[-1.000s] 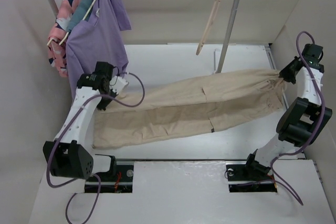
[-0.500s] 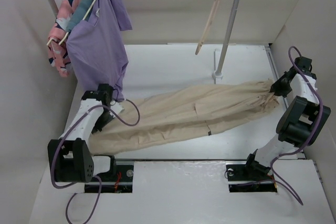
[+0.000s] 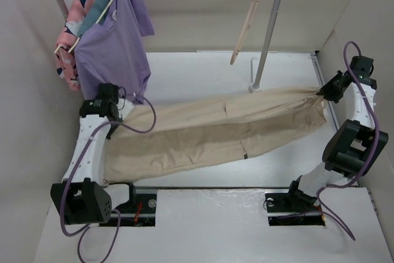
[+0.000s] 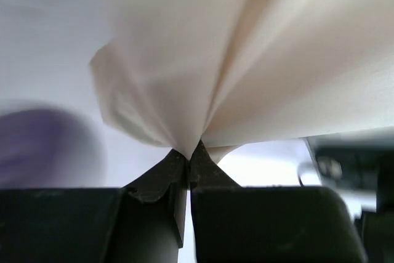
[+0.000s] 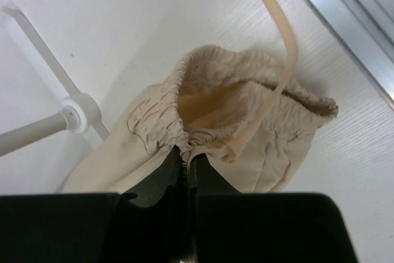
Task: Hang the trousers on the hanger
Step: Fold the trousers at the center of the board.
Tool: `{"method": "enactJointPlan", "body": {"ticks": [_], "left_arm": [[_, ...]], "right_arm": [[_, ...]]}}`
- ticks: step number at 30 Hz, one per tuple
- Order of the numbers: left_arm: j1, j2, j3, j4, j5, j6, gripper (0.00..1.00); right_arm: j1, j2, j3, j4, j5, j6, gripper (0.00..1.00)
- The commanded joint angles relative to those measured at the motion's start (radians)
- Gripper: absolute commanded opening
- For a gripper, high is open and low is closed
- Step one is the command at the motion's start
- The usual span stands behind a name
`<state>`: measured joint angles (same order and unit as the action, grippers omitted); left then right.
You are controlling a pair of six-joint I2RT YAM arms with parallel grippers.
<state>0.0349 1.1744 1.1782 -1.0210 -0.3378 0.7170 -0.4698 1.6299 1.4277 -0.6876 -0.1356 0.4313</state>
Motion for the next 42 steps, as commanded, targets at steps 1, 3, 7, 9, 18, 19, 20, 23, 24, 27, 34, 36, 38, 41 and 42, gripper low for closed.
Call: {"method": "enactJointPlan", "body": {"ticks": [1, 3, 7, 9, 18, 19, 20, 23, 24, 27, 34, 36, 38, 41, 42], "left_arm": [[0.033, 0.007, -0.202, -0.11, -0.182, 0.075, 0.0], [0.042, -0.002, -0.308, -0.11, -0.17, 0.085, 0.0], [0.042, 0.019, -0.371, -0.11, -0.124, 0.094, 0.0], [0.042, 0.045, -0.383, -0.11, -0.115, 0.094, 0.01], [0.042, 0.064, -0.442, -0.11, -0.125, 0.105, 0.69], [0.042, 0.064, -0.421, -0.11, -0.125, 0.105, 0.7], [0.052, 0.064, -0.402, -0.11, -0.11, 0.119, 0.72], [0.066, 0.082, -0.281, -0.11, -0.092, 0.133, 0.73], [0.066, 0.082, -0.249, -0.11, -0.063, 0.133, 0.73], [0.066, 0.139, -0.126, -0.11, 0.023, 0.101, 0.72], [-0.01, 0.232, -0.231, -0.01, 0.143, 0.001, 0.68], [-0.023, 0.255, -0.309, 0.053, 0.143, -0.014, 0.68], [-0.023, 0.31, -0.347, 0.137, 0.126, -0.043, 0.66], [-0.023, 0.373, -0.382, 0.252, 0.091, -0.068, 0.65], [-0.023, 0.384, -0.382, 0.284, 0.091, -0.068, 0.65]], "right_arm": [[-0.027, -0.016, -0.026, 0.114, 0.1, -0.011, 0.0], [-0.027, -0.005, -0.035, 0.114, 0.1, -0.02, 0.0], [-0.027, 0.005, -0.017, 0.085, 0.18, -0.039, 0.0], [-0.027, 0.018, -0.016, 0.085, 0.194, -0.049, 0.0], [-0.027, 0.099, 0.016, 0.021, 0.246, -0.078, 0.6], [-0.014, 0.11, 0.025, 0.01, 0.246, -0.088, 0.65], [0.0, 0.11, 0.042, -0.001, 0.269, -0.088, 0.67], [0.085, 0.119, 0.086, -0.042, 0.41, -0.109, 0.78], [0.109, 0.119, 0.095, -0.053, 0.489, -0.109, 0.8], [0.213, 0.091, 0.105, -0.073, 0.609, -0.074, 0.93], [0.364, -0.077, -0.022, -0.017, 0.604, -0.003, 0.85], [0.393, -0.077, -0.083, -0.004, 0.536, 0.013, 0.75], [0.37, -0.077, -0.15, 0.026, 0.409, 0.056, 0.65], [0.278, -0.05, -0.312, 0.15, 0.144, 0.106, 0.42], [0.278, -0.036, -0.334, 0.193, 0.107, 0.115, 0.39]]}}
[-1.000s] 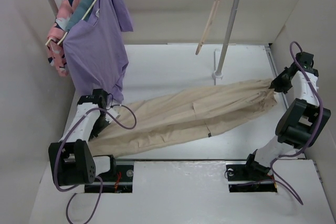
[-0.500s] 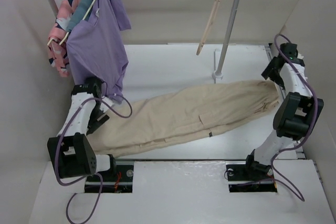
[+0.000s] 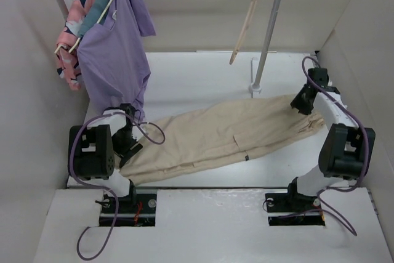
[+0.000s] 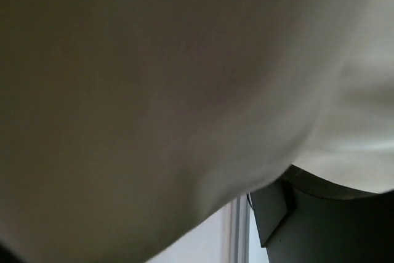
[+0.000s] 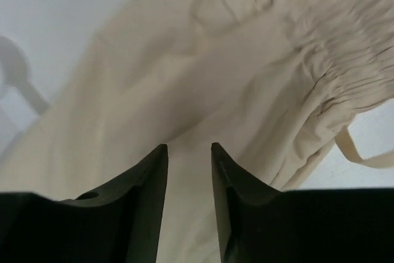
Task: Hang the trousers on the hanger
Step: Fold the trousers at the center of the board.
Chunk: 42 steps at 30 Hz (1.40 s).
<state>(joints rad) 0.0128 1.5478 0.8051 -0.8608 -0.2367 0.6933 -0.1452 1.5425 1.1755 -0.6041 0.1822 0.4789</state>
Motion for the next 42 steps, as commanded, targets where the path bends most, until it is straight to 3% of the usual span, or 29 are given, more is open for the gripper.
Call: {"method": "enactJointPlan", "body": {"ticks": [1, 5, 10, 12, 13, 14, 15, 19, 23, 26, 31, 36, 42], "left_arm": [[-0.001, 0.023, 0.012, 0.152, -0.01, -0.055, 0.65], [-0.001, 0.067, 0.089, 0.288, -0.039, -0.067, 0.65], [0.047, 0.123, 0.181, 0.367, -0.124, -0.043, 0.64], [0.059, 0.123, 0.204, 0.349, -0.124, -0.043, 0.64], [0.07, 0.107, 0.204, 0.321, -0.112, -0.043, 0.64], [0.07, 0.107, 0.204, 0.321, -0.099, -0.043, 0.64], [0.07, 0.092, 0.204, 0.304, -0.084, -0.034, 0.64], [0.079, -0.026, 0.174, 0.139, -0.007, -0.034, 0.67], [0.079, -0.1, 0.151, 0.004, 0.045, -0.034, 0.68], [0.079, -0.144, 0.114, -0.064, 0.089, -0.034, 0.68], [0.079, -0.199, 0.01, -0.011, 0.077, 0.022, 0.68], [0.079, -0.199, 0.0, 0.069, 0.068, 0.009, 0.68], [0.079, -0.167, -0.003, 0.08, 0.088, -0.031, 0.7]], "right_arm": [[-0.056, 0.068, -0.092, 0.11, -0.211, 0.067, 0.38], [-0.056, 0.209, -0.025, 0.11, -0.239, 0.041, 0.38], [-0.056, 0.251, 0.012, 0.144, -0.319, 0.041, 0.39], [-0.056, 0.205, 0.012, 0.144, -0.319, 0.032, 0.45], [-0.056, 0.168, 0.012, 0.124, -0.29, 0.012, 0.57], [-0.056, 0.168, 0.012, 0.107, -0.273, 0.012, 0.57], [-0.056, 0.147, 0.012, 0.09, -0.254, 0.0, 0.69], [-0.095, -0.002, -0.022, 0.024, -0.207, -0.002, 0.8], [-0.249, -0.119, -0.129, 0.043, -0.318, 0.044, 0.8], [-0.264, -0.172, -0.155, 0.033, -0.271, 0.044, 0.76], [-0.264, -0.162, -0.194, 0.033, -0.259, 0.053, 0.6], [-0.264, -0.131, -0.234, 0.145, -0.282, 0.09, 0.48], [-0.264, -0.049, -0.215, 0.177, -0.267, 0.081, 0.54]]}}
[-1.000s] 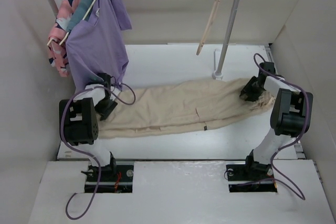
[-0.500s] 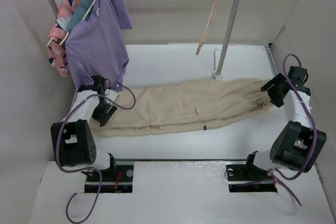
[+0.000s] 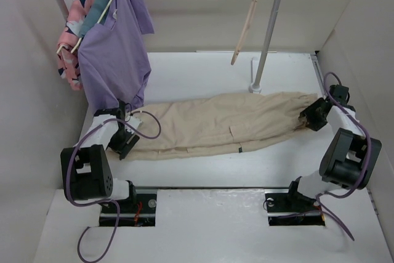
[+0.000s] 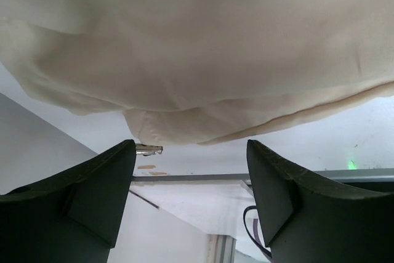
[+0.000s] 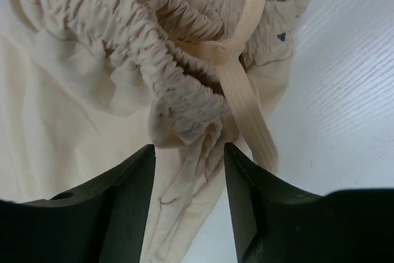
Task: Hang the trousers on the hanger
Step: Fold the trousers at the center of the board.
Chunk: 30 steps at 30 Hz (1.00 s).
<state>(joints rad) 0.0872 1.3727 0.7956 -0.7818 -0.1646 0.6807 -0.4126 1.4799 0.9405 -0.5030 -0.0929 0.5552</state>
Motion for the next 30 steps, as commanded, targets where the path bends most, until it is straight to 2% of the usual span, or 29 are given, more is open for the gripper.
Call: {"method": "enactJointPlan", "body": {"ticks": [1, 6, 7, 8, 10, 11, 13, 14, 15, 17, 18, 19, 21, 22, 23, 26, 30], "left_arm": [[0.005, 0.008, -0.015, 0.001, 0.016, -0.018, 0.71], [0.005, 0.037, -0.044, 0.033, 0.025, -0.036, 0.72], [0.005, 0.046, -0.044, 0.033, 0.036, -0.036, 0.72], [0.005, 0.055, -0.044, 0.033, 0.036, -0.047, 0.72], [0.005, 0.091, -0.044, 0.046, 0.053, -0.056, 0.68], [0.005, 0.103, -0.035, 0.046, 0.053, -0.066, 0.63], [0.005, 0.123, -0.024, 0.046, 0.077, -0.087, 0.51], [0.005, 0.123, -0.024, 0.046, 0.086, -0.099, 0.42], [0.005, 0.123, -0.024, 0.035, 0.086, -0.099, 0.4], [0.005, 0.111, -0.024, 0.035, 0.099, -0.099, 0.29], [0.005, 0.097, -0.024, 0.035, 0.09, -0.099, 0.16], [0.005, 0.085, -0.024, 0.035, 0.089, -0.099, 0.09], [0.005, 0.071, -0.013, 0.024, 0.054, -0.11, 0.0], [0.005, 0.071, 0.0, 0.006, 0.054, -0.11, 0.02], [0.005, 0.046, 0.01, -0.007, 0.054, -0.11, 0.08], [0.005, 0.008, 0.051, -0.048, 0.054, -0.119, 0.54], [0.014, -0.027, 0.088, -0.06, 0.04, -0.17, 0.7]], "right_arm": [[0.003, 0.014, 0.02, 0.087, 0.009, 0.005, 0.56], [0.003, 0.12, 0.011, 0.126, -0.004, 0.028, 0.59], [0.003, 0.135, 0.011, 0.135, -0.004, 0.028, 0.56], [0.003, 0.146, 0.011, 0.135, -0.013, 0.028, 0.48], [0.003, 0.146, 0.011, 0.135, -0.001, 0.028, 0.38], [0.003, 0.146, 0.011, 0.135, 0.01, 0.014, 0.27], [0.003, 0.123, 0.011, 0.126, 0.039, 0.0, 0.14], [0.003, 0.114, 0.011, 0.113, 0.06, -0.012, 0.09], [0.003, 0.105, 0.011, 0.113, 0.061, -0.012, 0.0], [0.003, 0.08, -0.003, 0.113, 0.061, -0.023, 0.0], [0.003, 0.069, -0.014, 0.113, 0.061, -0.023, 0.0], [0.003, 0.069, -0.014, 0.113, 0.061, -0.023, 0.0], [0.003, 0.059, -0.014, 0.104, 0.061, -0.023, 0.0], [0.003, 0.033, -0.014, 0.094, 0.061, -0.023, 0.0], [0.003, 0.023, -0.014, 0.093, 0.061, -0.034, 0.0], [0.003, -0.007, 0.007, 0.066, 0.087, -0.057, 0.0], [0.003, -0.02, 0.017, 0.034, 0.096, -0.066, 0.0]]}}
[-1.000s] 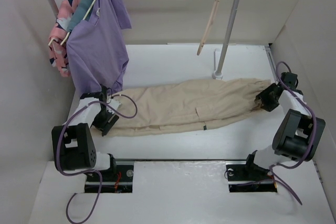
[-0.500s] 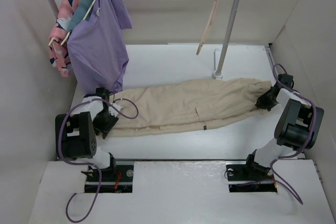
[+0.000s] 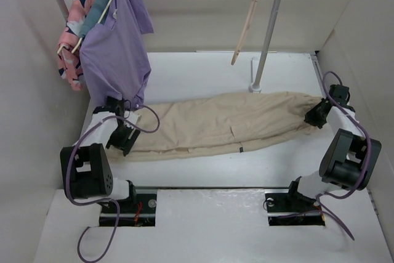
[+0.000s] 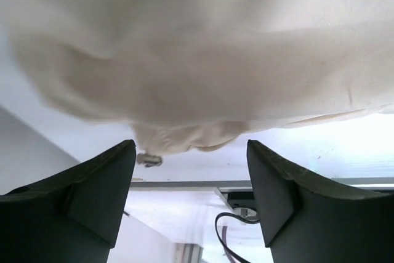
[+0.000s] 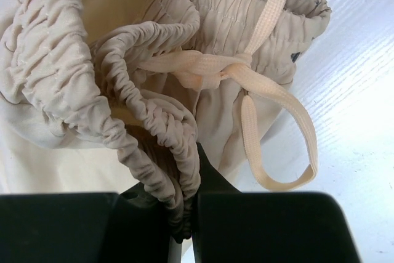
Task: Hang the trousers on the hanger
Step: Fold the trousers at the center of the board.
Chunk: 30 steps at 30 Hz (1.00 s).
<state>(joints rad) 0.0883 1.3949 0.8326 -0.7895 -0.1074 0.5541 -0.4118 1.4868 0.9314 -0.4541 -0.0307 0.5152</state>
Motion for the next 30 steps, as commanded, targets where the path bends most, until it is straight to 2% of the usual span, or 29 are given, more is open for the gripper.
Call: {"method": "enactJointPlan", "body": {"ticks": [1, 4, 9, 15, 20, 23, 25, 26, 28, 30], "left_arm": [[0.025, -0.05, 0.051, -0.053, -0.044, -0.058, 0.71], [0.077, -0.073, 0.06, -0.024, -0.095, -0.094, 0.73], [0.134, -0.068, 0.034, 0.114, -0.121, -0.094, 0.74], [0.228, 0.018, 0.069, 0.164, -0.005, -0.14, 0.74], [0.258, 0.082, 0.066, 0.164, 0.074, -0.14, 0.73], [0.268, 0.124, 0.057, 0.184, 0.074, -0.149, 0.61], [0.268, 0.133, 0.066, 0.165, 0.087, -0.149, 0.46], [0.268, 0.133, 0.066, 0.153, 0.087, -0.149, 0.31], [0.268, 0.124, 0.066, 0.153, 0.087, -0.149, 0.12], [0.268, 0.108, 0.066, 0.153, 0.052, -0.149, 0.0]], "right_arm": [[0.002, -0.026, 0.026, -0.015, 0.034, -0.026, 0.0], [0.002, -0.026, 0.035, -0.015, 0.034, -0.026, 0.0], [0.002, -0.046, 0.035, -0.015, 0.025, -0.036, 0.0], [0.002, -0.046, 0.035, -0.006, 0.025, -0.046, 0.0], [0.002, -0.056, 0.026, 0.003, 0.015, -0.046, 0.0], [0.002, -0.056, 0.026, 0.003, 0.015, -0.055, 0.0], [0.002, -0.056, 0.037, 0.003, 0.005, -0.055, 0.0], [0.002, -0.056, 0.037, 0.003, 0.005, -0.055, 0.0], [0.002, -0.056, 0.046, 0.003, 0.005, -0.055, 0.0], [0.002, -0.065, 0.046, 0.003, 0.005, -0.055, 0.0]]}}
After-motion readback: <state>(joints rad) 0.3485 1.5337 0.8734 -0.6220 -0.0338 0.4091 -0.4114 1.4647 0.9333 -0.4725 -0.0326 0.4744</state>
